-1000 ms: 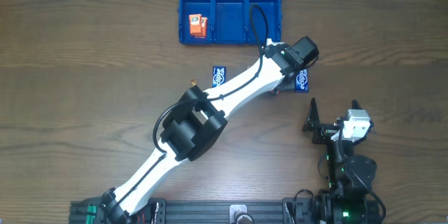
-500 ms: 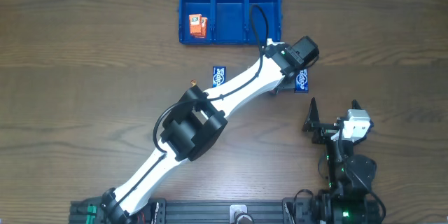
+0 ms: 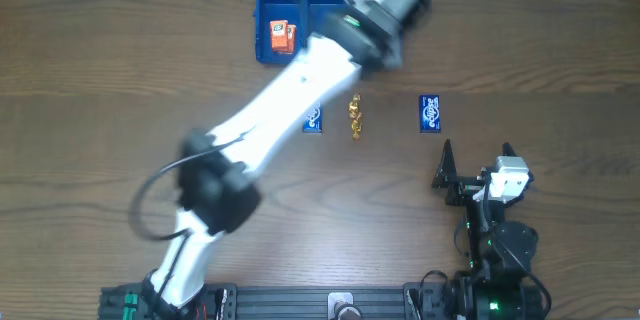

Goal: Sort Candies Into Trays

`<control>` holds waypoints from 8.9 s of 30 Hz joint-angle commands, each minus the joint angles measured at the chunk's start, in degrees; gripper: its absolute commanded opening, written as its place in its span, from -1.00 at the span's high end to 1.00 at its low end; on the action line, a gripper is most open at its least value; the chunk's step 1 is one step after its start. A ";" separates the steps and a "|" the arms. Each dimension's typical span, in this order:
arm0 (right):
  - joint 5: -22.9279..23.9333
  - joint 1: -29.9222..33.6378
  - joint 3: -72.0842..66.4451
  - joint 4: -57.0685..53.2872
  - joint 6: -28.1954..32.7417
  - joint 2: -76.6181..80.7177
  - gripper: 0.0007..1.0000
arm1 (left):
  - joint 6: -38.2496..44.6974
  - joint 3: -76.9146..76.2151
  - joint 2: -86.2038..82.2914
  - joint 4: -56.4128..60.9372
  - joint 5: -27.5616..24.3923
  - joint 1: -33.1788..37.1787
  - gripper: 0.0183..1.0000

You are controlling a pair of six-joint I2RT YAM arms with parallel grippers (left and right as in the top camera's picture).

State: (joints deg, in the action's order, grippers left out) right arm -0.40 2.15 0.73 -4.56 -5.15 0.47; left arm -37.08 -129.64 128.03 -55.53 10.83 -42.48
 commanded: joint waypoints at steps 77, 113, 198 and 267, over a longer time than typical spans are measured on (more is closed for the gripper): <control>0.28 -0.59 -0.31 -0.22 0.55 -0.35 -1.00 | 34.75 79.08 -88.61 38.34 -11.15 33.97 -0.99; 0.28 -0.59 -0.31 -0.22 0.55 -0.35 -1.00 | 40.33 129.37 -127.86 52.59 -21.68 41.70 -1.00; 5.49 -7.50 80.67 -50.88 -2.23 113.70 -1.00 | 40.33 129.37 -127.82 52.09 -21.64 41.70 -1.00; 20.50 -33.88 113.68 -35.15 -19.10 122.22 0.73 | 40.33 129.37 -127.82 52.09 -21.64 41.70 -1.00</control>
State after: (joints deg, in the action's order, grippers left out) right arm 19.99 -32.14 114.41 -40.69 -21.89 120.27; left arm 2.87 -1.32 0.58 -1.43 -9.98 -0.95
